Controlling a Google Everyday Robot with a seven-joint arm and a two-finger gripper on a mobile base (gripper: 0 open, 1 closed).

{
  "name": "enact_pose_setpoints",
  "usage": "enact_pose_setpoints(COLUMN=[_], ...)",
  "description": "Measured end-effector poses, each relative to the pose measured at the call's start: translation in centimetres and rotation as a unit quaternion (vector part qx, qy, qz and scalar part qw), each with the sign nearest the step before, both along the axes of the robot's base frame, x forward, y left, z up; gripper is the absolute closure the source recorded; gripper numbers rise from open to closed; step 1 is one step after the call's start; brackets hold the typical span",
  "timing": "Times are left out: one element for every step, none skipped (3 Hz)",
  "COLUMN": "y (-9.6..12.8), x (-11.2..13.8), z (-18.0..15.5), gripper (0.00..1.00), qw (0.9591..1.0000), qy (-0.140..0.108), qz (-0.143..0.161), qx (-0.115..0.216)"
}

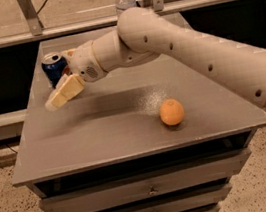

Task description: Pick pepsi can

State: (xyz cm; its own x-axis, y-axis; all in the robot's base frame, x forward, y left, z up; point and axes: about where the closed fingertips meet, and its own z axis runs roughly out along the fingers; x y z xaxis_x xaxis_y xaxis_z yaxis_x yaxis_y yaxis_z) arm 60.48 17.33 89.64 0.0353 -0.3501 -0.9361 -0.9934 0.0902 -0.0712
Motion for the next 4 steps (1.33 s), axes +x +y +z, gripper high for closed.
enact_pose_setpoints(y=[2.2,2.2,1.6,1.0], x=[1.5,3.0,4.2,4.9], z=[-0.7,-1.9,-2.5,-2.0], gripper=[0.0,0.15,0.38,0.61], qw=[0.9996,0.9988,0.9972,0.9949], qy=[-0.013,-0.026,-0.036,-0.046], qz=[-0.006,-0.03,-0.059,-0.079], qx=[0.025,0.028,0.03,0.042])
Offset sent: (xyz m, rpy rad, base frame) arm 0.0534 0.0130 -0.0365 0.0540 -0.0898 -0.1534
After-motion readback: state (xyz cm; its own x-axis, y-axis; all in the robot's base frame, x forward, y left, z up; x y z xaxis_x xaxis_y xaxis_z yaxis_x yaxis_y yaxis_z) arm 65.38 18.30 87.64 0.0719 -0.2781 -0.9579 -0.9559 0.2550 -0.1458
